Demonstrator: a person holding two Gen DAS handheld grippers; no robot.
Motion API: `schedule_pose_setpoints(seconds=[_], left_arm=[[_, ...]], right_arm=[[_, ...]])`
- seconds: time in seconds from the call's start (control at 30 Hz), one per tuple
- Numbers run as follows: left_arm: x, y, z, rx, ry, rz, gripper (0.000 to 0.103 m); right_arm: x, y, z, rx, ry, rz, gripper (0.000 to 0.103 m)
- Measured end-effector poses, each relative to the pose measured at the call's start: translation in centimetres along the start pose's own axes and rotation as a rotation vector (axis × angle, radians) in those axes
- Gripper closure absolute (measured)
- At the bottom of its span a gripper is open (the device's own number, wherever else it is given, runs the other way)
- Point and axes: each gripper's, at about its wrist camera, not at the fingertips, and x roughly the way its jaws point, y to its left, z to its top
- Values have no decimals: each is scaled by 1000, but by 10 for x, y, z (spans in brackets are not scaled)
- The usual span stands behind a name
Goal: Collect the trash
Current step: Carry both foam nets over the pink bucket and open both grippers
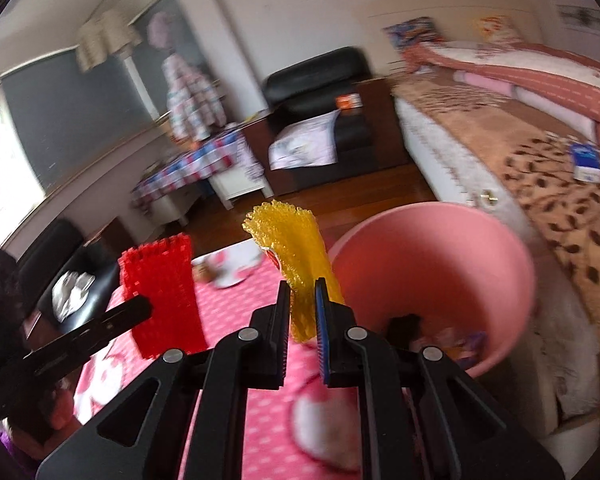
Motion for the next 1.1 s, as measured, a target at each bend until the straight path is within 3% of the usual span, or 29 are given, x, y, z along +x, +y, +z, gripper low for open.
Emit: schedule_pose_setpoints(seconds=[0.17, 0.4, 0.83, 1.07, 1.1], left_arm=[[30, -29, 9, 51, 18, -42, 92], [66, -59, 10, 121, 48, -67, 92], [116, -63, -3, 96, 155, -73, 91], [115, -67, -4, 111, 142, -80, 69], [114, -67, -3, 112, 138, -81, 67]], right_arm=[[4, -41, 7, 86, -16, -60, 91], [18, -64, 9, 117, 1, -101, 91], [38, -85, -2, 144, 50, -149, 91], [39, -89, -5, 162, 65, -173, 90], [39, -90, -5, 164, 63, -173, 85]])
